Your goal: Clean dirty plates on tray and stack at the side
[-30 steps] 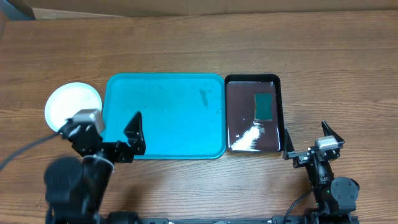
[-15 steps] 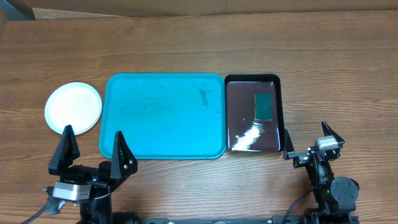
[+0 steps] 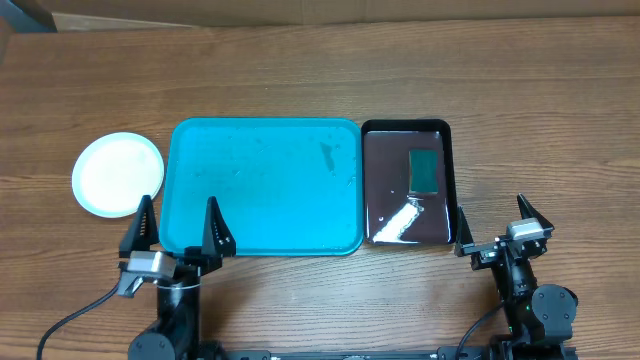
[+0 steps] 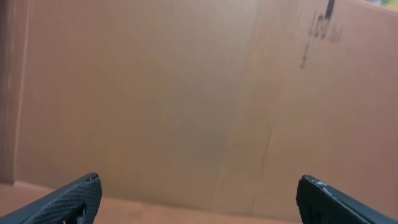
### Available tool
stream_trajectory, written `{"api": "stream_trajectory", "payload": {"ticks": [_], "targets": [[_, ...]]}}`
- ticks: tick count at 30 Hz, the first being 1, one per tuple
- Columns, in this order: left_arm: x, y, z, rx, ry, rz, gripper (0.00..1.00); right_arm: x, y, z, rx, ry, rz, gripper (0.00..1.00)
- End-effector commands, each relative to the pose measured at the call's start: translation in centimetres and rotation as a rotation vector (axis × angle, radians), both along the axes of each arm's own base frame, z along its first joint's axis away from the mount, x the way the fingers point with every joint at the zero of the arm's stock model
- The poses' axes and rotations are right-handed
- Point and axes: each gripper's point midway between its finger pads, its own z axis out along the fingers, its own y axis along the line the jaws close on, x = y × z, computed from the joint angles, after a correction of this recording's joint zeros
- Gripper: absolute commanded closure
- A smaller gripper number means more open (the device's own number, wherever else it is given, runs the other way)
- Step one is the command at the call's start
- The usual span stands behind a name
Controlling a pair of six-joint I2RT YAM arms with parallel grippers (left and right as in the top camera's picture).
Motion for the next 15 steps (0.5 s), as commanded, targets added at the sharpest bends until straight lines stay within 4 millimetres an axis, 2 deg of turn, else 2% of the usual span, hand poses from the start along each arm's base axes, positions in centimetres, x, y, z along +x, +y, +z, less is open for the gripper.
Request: {"api": "stream_trajectory", "payload": {"ticks": [1,11,15], "targets": [[0.7,0.8,-2.2,0.003,0.037,0.04,0.0,0.0,-0.2,-0.2,-0.003,-0.004,-0.008,0.0],[2.1,1.7,-7.8,0.02,0.235,0.092,0.0,0.0,-0.2,-0.2,-0.003,-0.004,-0.008,0.0],[2.5,1.8,-11.0,0.08,0.366,0.103,0.0,0.0,-0.2,-0.2,-0.003,-0.004,-0.008,0.0]]}}
